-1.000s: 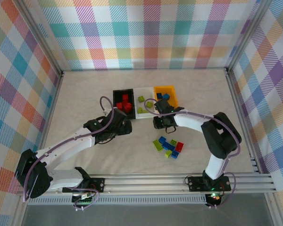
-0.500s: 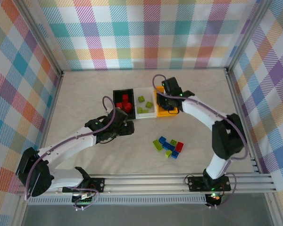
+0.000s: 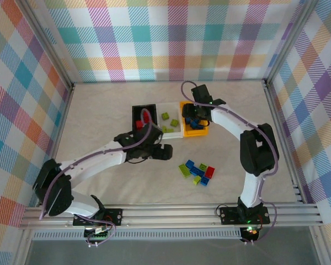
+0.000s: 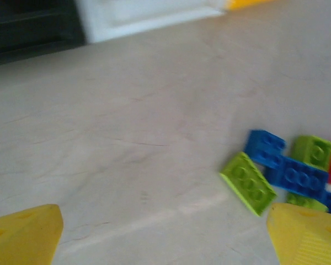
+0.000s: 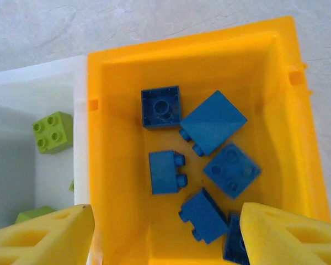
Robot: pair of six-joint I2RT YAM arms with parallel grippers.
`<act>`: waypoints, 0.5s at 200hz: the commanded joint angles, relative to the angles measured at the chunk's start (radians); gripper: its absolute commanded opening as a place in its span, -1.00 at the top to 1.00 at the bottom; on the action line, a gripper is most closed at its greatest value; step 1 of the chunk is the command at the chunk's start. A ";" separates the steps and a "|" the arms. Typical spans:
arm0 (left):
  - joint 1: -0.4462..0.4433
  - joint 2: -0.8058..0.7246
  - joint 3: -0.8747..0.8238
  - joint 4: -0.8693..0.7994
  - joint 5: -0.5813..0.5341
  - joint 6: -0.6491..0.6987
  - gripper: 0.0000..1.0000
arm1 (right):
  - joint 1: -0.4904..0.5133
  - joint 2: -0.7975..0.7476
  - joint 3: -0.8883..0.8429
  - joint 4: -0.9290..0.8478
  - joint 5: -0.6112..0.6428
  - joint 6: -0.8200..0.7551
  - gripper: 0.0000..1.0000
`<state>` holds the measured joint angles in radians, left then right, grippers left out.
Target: Sort the legos into containers by color
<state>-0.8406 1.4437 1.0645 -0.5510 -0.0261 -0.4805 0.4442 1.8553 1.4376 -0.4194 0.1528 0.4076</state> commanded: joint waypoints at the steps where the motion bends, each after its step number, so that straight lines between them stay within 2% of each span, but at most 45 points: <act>1: -0.107 0.100 0.094 -0.005 0.077 0.121 -0.81 | -0.015 -0.105 -0.073 0.014 -0.017 0.027 -0.42; 37: -0.262 0.280 0.206 -0.008 0.129 0.220 -0.56 | -0.058 -0.184 -0.204 0.037 -0.030 0.038 -0.43; 58: -0.327 0.378 0.288 -0.053 0.111 0.256 -0.42 | -0.087 -0.230 -0.262 0.057 -0.044 0.045 -0.43; 100: -0.360 0.501 0.381 -0.097 0.075 0.284 -0.19 | -0.111 -0.287 -0.311 0.073 -0.056 0.045 -0.42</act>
<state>-1.1946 1.9049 1.3869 -0.5842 0.0677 -0.2417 0.3370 1.6203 1.1393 -0.3828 0.1207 0.4377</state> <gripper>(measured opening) 0.620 0.712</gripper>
